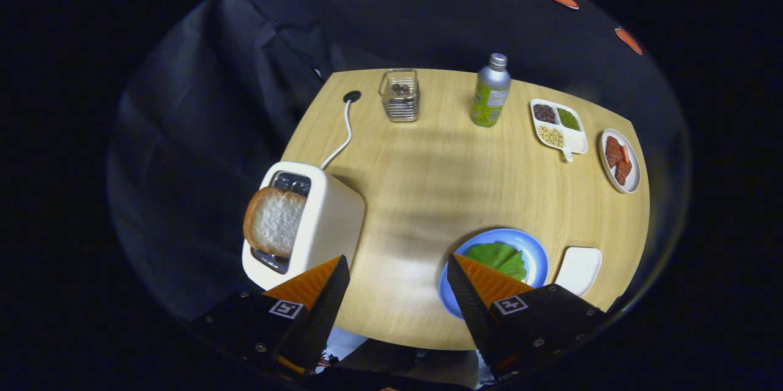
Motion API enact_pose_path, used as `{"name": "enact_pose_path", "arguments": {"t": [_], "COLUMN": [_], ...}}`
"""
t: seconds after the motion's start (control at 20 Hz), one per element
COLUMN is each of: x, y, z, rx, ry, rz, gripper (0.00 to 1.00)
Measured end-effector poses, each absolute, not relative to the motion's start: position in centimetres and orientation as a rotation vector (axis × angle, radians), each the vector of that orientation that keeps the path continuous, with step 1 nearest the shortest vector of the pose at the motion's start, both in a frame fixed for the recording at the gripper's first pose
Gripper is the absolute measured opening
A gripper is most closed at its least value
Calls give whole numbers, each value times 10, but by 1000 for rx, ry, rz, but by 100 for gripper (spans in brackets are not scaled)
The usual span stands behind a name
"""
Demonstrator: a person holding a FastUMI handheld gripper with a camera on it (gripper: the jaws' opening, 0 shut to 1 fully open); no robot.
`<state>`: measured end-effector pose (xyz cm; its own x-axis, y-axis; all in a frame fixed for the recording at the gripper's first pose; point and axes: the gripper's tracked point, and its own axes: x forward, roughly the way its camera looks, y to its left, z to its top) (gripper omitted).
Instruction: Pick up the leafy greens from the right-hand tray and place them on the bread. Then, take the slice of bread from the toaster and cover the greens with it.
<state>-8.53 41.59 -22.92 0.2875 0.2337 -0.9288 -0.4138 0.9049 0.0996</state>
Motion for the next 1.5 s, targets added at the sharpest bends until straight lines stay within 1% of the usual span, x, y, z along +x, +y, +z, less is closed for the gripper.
{"name": "enact_pose_path", "arguments": {"t": [0.25,0.45,0.7,0.9,1.1,1.15,1.3,1.4,1.45,1.5], "x": [-99,-107,-115,-109,-106,-105,-98,-98,-96,-97], "y": [480,521,547,552,549,549,543,541,540,537], "z": [-221,-222,-238,-254,-270,-274,-279,-282,-285,-289], "rx": [-177,-174,-210,-241,-277,-281,-276,-277,-283,-288], "ry": [1227,1247,1274,1295,1326,1332,1333,1342,1345,1354], "rz": [511,540,548,487,448,437,395,382,388,386], "gripper": [96,96,94,92,83,79,71,60,51,45]}}
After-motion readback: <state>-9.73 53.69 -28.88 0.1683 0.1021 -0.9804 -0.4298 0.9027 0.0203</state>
